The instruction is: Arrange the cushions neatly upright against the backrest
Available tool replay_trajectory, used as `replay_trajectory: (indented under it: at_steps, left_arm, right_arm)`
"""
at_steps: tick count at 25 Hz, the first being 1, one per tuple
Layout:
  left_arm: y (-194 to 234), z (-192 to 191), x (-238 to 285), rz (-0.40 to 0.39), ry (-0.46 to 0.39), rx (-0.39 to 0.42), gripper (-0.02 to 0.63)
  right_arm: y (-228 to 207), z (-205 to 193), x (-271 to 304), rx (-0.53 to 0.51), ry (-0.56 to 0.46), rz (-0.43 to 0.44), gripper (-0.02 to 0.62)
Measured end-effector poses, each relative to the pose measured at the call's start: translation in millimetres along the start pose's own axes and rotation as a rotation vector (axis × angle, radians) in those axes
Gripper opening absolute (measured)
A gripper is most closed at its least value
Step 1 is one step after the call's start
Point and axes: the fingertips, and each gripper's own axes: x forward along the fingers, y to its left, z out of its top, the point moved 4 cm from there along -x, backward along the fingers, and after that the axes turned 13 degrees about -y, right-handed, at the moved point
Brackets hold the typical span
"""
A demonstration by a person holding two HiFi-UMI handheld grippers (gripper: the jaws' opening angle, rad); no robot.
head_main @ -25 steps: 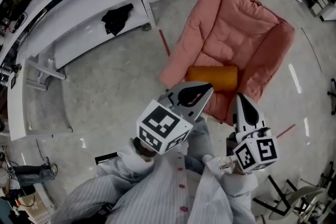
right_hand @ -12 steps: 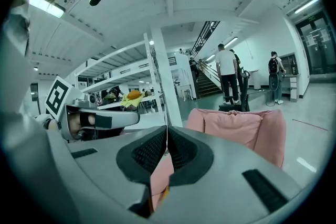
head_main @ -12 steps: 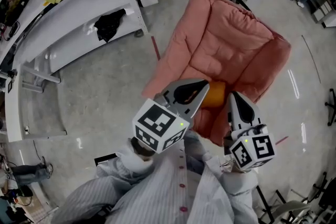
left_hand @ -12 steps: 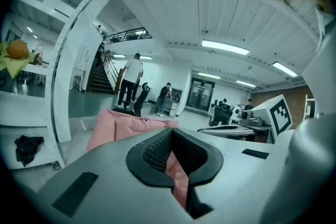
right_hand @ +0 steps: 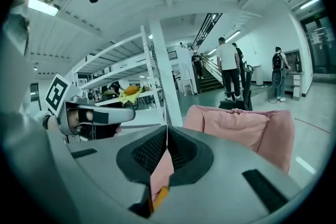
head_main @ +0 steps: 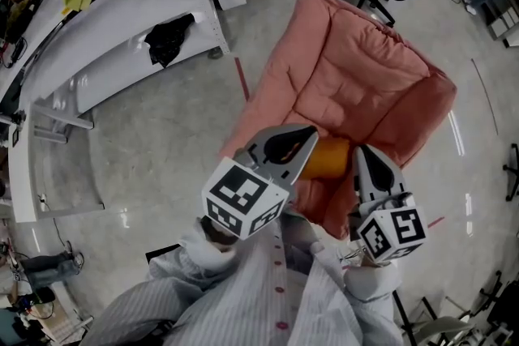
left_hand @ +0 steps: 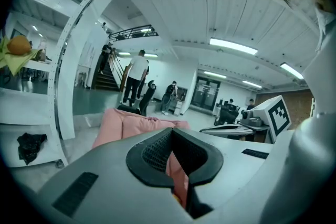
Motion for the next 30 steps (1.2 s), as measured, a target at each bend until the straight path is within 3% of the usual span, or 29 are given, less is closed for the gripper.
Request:
replay_trajectory:
  at_steps: [13, 22, 30]
  left_arm:
    - [47.7, -22.6, 29.9, -0.008, 0.078, -0.040, 0.009]
    - [79.1, -75.4, 47.5, 0.020, 0.160, -0.070, 0.009]
    - [97.4, -151.0, 50.6, 0.112, 0.210, -0.138, 0.009]
  right_arm:
    - [-37.3, -19.8, 39.6, 0.026, 0.051, -0.070, 0.014]
    - [-72.2, -79.7, 52.3, 0.074, 0.157, -0.115, 0.014]
    - [-107.4, -157.3, 47.3, 0.075, 0.290, -0.110, 0.015]
